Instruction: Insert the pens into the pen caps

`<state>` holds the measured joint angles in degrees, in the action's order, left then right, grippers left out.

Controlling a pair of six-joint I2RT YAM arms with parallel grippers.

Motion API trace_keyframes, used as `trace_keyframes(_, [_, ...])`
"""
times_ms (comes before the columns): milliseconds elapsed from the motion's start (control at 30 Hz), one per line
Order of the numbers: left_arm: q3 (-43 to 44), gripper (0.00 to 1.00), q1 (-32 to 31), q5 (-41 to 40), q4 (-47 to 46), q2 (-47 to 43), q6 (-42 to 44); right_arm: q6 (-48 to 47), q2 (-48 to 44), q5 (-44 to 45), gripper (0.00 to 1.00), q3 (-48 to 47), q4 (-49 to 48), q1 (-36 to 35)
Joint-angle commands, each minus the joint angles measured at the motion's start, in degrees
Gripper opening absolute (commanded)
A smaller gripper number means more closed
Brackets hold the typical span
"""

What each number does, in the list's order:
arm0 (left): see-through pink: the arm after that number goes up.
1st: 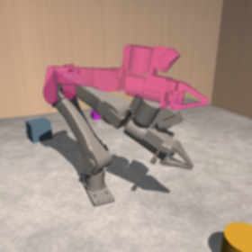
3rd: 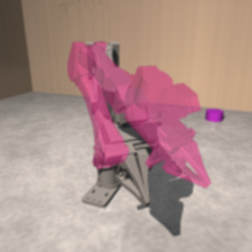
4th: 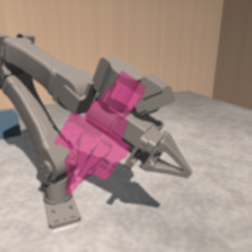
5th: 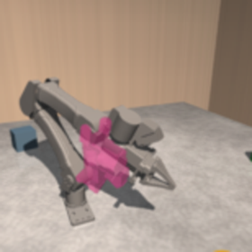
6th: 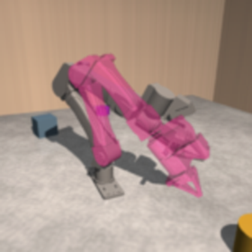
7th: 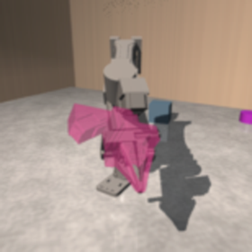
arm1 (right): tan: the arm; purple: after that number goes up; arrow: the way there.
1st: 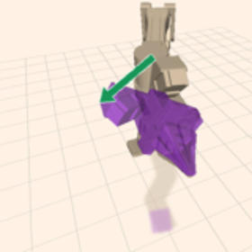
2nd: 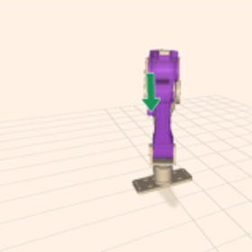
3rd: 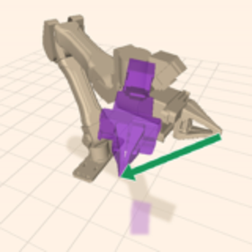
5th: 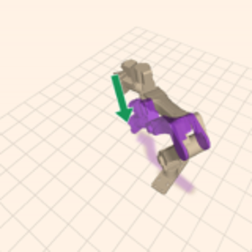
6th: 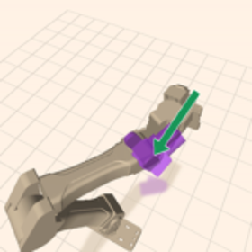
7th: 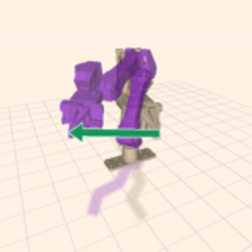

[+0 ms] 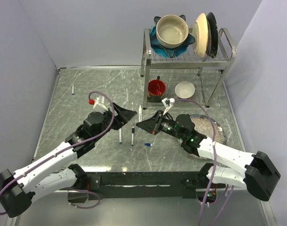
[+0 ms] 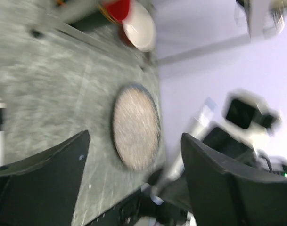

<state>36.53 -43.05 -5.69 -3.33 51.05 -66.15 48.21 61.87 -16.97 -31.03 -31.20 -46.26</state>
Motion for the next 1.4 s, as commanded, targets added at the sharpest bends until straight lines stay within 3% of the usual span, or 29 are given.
trace_keyframes(0, [3.72, 0.84, 0.77, -15.03, 14.04, -3.05, -9.95, -5.13, -6.13, 2.47, 0.0, 0.96, 1.84, -0.23])
trace_keyframes(100, [4.42, 0.83, 3.83, -19.17, 20.96, -4.29, -16.28, -7.59, -10.25, 3.26, 0.0, 2.46, 4.04, -0.23])
trace_keyframes(167, [4.34, 0.81, 7.34, -17.78, 23.1, -4.29, -18.3, -8.39, -12.29, 3.7, 0.0, 3.77, 4.92, -0.23])
trace_keyframes(300, [2.32, 0.82, 23.74, -4.71, 23.37, -0.35, -18.66, -9.01, -17.47, 4.49, 0.0, 5.45, 6.41, -0.23])
trace_keyframes(367, [2.31, 0.82, 28.09, -0.11, 27.57, 3.17, -21.72, -9.01, -18.71, 4.32, 0.0, 6.06, 6.85, -0.23])
trace_keyframes(533, [5.21, 0.74, 30.92, -11.51, 44.76, 4.94, -32.0, -9.53, -21.96, 2.91, 0.0, 5.98, 8.35, -0.23])
trace_keyframes(767, [2.15, 0.72, 33.55, -21.28, 53.7, -2.61, -47.83, -8.92, -21.96, -0.43, 0.0, 5.54, 8.44, -0.15])
trace_keyframes(900, [-0.06, 0.72, 39.07, -20.59, 54.66, -4.47, -48.38, -8.92, -22.93, -0.69, 0.0, 5.8, 8.88, -0.23])
trace_keyframes(1167, [2.14, 0.67, 49.36, -15.23, 59.14, 5.46, -43.02, -9.53, -24.69, 0.8, 0.0, 6.42, 8.96, -0.15])
trace_keyframes(1367, [-0.76, 0.62, 52.01, -14.52, 57.83, 6.0, -42.4, -9.1, -23.2, 0.98, 0.0, 5.71, 9.14, -0.23])
